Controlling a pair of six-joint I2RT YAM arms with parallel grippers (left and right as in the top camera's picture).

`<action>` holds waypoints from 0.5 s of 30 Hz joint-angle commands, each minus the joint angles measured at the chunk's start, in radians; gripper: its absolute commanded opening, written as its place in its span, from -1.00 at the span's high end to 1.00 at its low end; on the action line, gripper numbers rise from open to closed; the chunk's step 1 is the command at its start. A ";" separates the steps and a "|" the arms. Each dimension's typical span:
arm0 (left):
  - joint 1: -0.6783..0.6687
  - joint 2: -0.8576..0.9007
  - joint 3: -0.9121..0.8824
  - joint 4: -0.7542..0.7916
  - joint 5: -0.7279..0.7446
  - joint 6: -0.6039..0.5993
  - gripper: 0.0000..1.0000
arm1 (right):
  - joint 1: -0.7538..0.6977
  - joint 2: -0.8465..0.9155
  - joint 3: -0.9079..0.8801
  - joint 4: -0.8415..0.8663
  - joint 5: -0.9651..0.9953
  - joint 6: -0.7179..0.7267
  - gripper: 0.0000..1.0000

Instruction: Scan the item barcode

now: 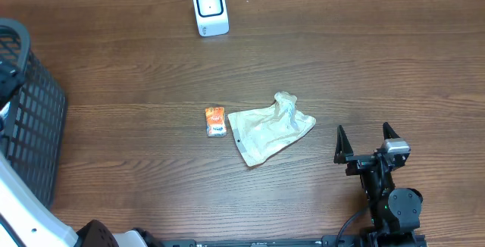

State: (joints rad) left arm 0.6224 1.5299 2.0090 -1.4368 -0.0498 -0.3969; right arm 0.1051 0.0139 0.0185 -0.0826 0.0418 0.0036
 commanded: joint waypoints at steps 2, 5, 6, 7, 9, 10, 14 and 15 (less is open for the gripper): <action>0.108 -0.005 -0.021 -0.002 -0.015 -0.053 -0.57 | -0.003 -0.007 -0.010 0.003 0.009 -0.001 -1.00; 0.156 -0.005 -0.083 0.012 -0.047 -0.061 -0.58 | -0.003 -0.007 -0.010 0.003 0.009 -0.001 -1.00; 0.171 -0.005 -0.115 0.025 -0.064 -0.060 -0.58 | -0.003 -0.007 -0.010 0.003 0.009 -0.001 -1.00; 0.183 -0.005 -0.144 0.037 -0.077 -0.060 -0.57 | -0.003 -0.007 -0.010 0.003 0.009 -0.001 -1.00; 0.204 -0.005 -0.211 0.074 -0.105 -0.058 -0.58 | -0.003 -0.007 -0.010 0.003 0.009 -0.001 -0.99; 0.214 -0.005 -0.241 0.094 -0.113 -0.043 -0.58 | -0.003 -0.007 -0.010 0.003 0.009 -0.001 -1.00; 0.250 -0.005 -0.375 0.191 -0.149 0.028 -0.59 | -0.003 -0.007 -0.010 0.003 0.009 -0.001 -1.00; 0.258 -0.005 -0.404 0.216 -0.149 0.048 -0.61 | -0.003 -0.007 -0.010 0.003 0.009 -0.001 -1.00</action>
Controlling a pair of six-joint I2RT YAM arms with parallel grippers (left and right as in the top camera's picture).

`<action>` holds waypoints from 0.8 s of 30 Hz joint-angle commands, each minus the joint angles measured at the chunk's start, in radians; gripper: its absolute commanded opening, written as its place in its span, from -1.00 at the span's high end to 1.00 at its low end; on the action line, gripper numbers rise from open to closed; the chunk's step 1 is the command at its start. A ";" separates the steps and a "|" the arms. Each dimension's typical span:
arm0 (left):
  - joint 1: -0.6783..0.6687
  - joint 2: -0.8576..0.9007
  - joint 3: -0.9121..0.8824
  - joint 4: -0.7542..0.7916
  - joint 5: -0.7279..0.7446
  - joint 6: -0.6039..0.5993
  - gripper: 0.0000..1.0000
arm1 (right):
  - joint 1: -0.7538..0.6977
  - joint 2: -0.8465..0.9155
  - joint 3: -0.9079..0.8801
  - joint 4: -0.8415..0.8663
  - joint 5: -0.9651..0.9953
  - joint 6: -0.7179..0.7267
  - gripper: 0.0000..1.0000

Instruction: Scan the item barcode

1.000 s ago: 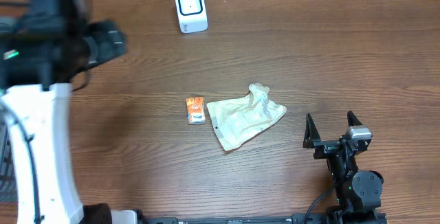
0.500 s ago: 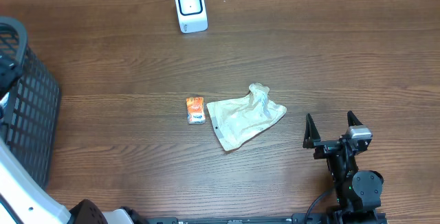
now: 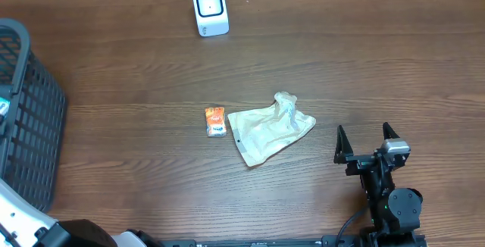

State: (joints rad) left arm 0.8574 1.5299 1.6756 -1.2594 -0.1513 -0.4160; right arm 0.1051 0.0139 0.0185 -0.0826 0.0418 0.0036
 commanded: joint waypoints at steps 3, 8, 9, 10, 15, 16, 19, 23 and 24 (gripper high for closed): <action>0.043 -0.005 -0.151 0.116 -0.048 0.135 -0.62 | -0.003 -0.007 -0.010 0.003 0.009 -0.002 -1.00; 0.055 0.000 -0.239 0.240 -0.063 0.264 -0.64 | -0.003 -0.007 -0.010 0.003 0.009 -0.001 -0.99; 0.055 0.004 -0.252 0.264 -0.063 0.293 -0.64 | -0.003 -0.007 -0.010 0.003 0.009 -0.002 -1.00; 0.055 0.008 -0.265 0.290 -0.062 0.314 -0.64 | -0.003 -0.007 -0.010 0.003 0.009 -0.001 -1.00; 0.055 0.031 -0.302 0.364 -0.069 0.324 -0.66 | -0.003 -0.007 -0.010 0.003 0.009 -0.001 -1.00; 0.055 0.039 -0.304 0.375 -0.081 0.325 -0.68 | -0.003 -0.007 -0.010 0.003 0.009 -0.001 -1.00; 0.055 0.069 -0.306 0.392 -0.127 0.336 -0.72 | -0.003 -0.007 -0.010 0.003 0.009 -0.001 -1.00; 0.055 0.125 -0.306 0.397 -0.164 0.411 -0.70 | -0.003 -0.007 -0.010 0.003 0.009 -0.001 -1.00; 0.055 0.140 -0.306 0.396 -0.166 0.429 -0.70 | -0.003 -0.007 -0.010 0.003 0.009 -0.001 -0.99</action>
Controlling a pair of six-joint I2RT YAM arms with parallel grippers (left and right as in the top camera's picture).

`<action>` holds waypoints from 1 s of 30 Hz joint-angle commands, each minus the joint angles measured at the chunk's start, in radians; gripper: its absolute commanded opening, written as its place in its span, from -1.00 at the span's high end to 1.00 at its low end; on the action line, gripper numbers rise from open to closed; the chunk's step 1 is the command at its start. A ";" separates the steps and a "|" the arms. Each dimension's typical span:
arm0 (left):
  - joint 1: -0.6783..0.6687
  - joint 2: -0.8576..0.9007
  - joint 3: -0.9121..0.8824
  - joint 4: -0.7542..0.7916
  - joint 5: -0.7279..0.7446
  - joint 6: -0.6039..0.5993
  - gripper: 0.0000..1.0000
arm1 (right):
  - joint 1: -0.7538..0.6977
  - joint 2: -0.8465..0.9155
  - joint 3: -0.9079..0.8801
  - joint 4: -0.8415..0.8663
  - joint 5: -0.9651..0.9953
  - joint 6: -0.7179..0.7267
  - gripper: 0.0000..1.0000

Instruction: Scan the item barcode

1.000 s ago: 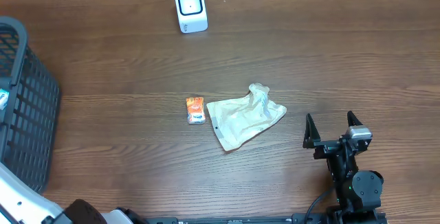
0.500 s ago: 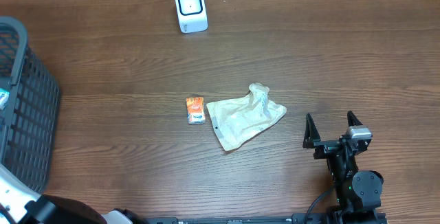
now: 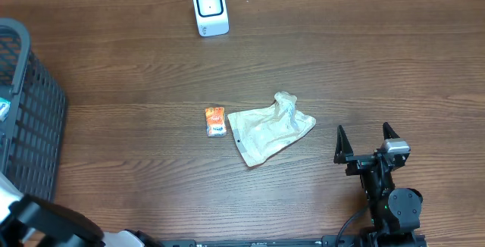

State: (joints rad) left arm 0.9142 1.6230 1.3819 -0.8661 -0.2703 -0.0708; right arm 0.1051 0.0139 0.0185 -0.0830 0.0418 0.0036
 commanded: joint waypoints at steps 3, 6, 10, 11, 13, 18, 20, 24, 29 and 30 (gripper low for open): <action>-0.002 0.090 -0.012 -0.007 -0.048 0.143 -0.69 | -0.003 -0.007 -0.010 0.004 0.009 -0.001 -1.00; -0.001 0.121 -0.012 -0.004 -0.077 0.169 -0.60 | -0.003 -0.007 -0.010 0.004 0.009 -0.001 -1.00; 0.009 0.145 -0.012 0.007 -0.103 0.185 -0.63 | -0.003 -0.007 -0.010 0.004 0.009 -0.001 -1.00; 0.013 0.151 -0.012 0.005 -0.104 0.204 -0.63 | -0.003 -0.007 -0.010 0.004 0.009 -0.002 -1.00; 0.023 0.165 -0.013 0.003 -0.105 0.227 -0.61 | -0.003 -0.007 -0.010 0.004 0.009 -0.001 -1.00; 0.068 0.194 -0.013 0.013 -0.135 0.229 -0.58 | -0.003 -0.007 -0.010 0.004 0.009 -0.001 -1.00; 0.086 0.197 -0.013 0.029 -0.137 0.229 -0.58 | -0.003 -0.007 -0.010 0.004 0.009 -0.001 -1.00; 0.121 0.200 -0.013 0.073 -0.141 0.261 -0.54 | -0.003 -0.007 -0.010 0.004 0.009 -0.001 -1.00; 0.140 0.216 -0.013 0.142 -0.131 0.303 -0.53 | -0.003 -0.007 -0.010 0.004 0.009 -0.001 -1.00; 0.140 0.220 -0.013 0.152 -0.123 0.320 -0.53 | -0.003 -0.007 -0.010 0.004 0.009 -0.002 -1.00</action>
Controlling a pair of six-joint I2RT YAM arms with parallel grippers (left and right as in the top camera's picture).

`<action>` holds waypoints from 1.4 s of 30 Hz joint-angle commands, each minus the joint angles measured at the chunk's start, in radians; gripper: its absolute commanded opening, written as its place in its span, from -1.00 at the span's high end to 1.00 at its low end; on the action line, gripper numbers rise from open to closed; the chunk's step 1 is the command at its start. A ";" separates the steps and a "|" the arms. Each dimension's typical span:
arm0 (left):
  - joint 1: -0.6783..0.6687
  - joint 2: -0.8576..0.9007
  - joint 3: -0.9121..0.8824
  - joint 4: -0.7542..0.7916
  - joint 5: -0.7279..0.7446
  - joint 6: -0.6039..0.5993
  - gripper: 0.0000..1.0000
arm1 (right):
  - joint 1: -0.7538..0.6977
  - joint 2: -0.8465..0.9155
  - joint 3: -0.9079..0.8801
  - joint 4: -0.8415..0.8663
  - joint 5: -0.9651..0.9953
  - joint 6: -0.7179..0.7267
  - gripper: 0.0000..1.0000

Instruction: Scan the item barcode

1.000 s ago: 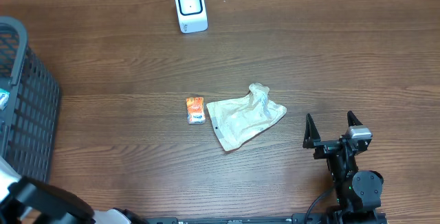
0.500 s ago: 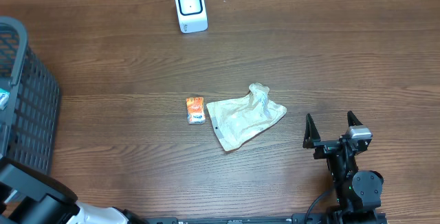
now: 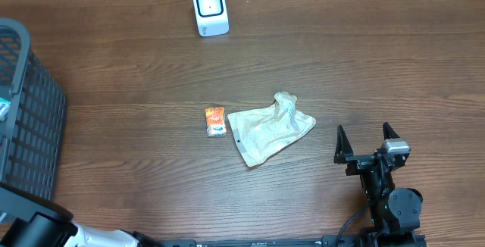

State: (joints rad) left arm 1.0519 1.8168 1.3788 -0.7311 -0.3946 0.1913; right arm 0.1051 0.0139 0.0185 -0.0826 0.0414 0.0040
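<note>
A small orange packet (image 3: 215, 121) lies flat near the table's middle. Right beside it lies a crumpled pale bag (image 3: 268, 131). The white barcode scanner (image 3: 210, 9) stands at the far edge, its window facing the table. My right gripper (image 3: 366, 138) rests open at the front right, fingers pointing away, with nothing between them. Of the left arm only a dark and white part (image 3: 45, 230) shows at the bottom left corner; its gripper is out of view.
A dark mesh basket (image 3: 26, 118) stands at the left edge with something pale inside. The table (image 3: 364, 65) is brown wood.
The left arm has drawn further down into the bottom left corner. The packet, bag, scanner and right gripper are unmoved.
The left arm first reached up along the basket at the left edge. At each later moment it sat lower and nearer the bottom left corner. The packet, bag, scanner and right gripper stayed in place throughout.
</note>
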 commanded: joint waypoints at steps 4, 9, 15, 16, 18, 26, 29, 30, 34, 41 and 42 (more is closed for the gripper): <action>0.002 0.060 -0.010 0.052 0.006 0.107 -0.51 | -0.003 -0.007 -0.010 0.003 0.009 -0.002 -1.00; 0.002 0.125 -0.010 0.094 0.038 0.133 -0.52 | -0.003 -0.007 -0.010 0.003 0.009 -0.002 -0.99; 0.002 0.196 -0.009 0.145 0.108 0.164 -0.52 | -0.003 -0.007 -0.010 0.003 0.009 -0.002 -1.00; 0.002 0.206 -0.010 0.154 0.111 0.164 -0.52 | -0.003 -0.007 -0.010 0.003 0.009 -0.002 -1.00; 0.002 0.224 -0.009 0.161 0.124 0.165 -0.52 | -0.003 -0.007 -0.010 0.003 0.009 -0.002 -1.00; 0.002 0.275 -0.010 0.179 0.130 0.169 -0.45 | -0.003 -0.007 -0.010 0.003 0.009 -0.002 -0.99; 0.002 0.293 -0.010 0.177 0.130 0.169 0.10 | -0.003 -0.007 -0.010 0.003 0.009 -0.002 -1.00; 0.001 0.295 -0.010 0.174 0.130 0.169 0.28 | -0.003 -0.007 -0.010 0.003 0.009 -0.002 -1.00; 0.001 0.295 -0.009 0.159 0.133 0.169 0.82 | -0.003 -0.007 -0.010 0.003 0.009 -0.002 -1.00; -0.021 0.295 -0.008 0.108 0.135 0.167 0.91 | -0.003 -0.007 -0.010 0.003 0.009 -0.002 -1.00; -0.029 0.294 -0.008 0.100 0.135 0.161 0.91 | -0.003 -0.007 -0.010 0.003 0.009 -0.002 -1.00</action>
State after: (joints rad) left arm 1.0405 2.0274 1.4189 -0.5690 -0.2726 0.3428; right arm 0.1051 0.0139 0.0185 -0.0826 0.0418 0.0040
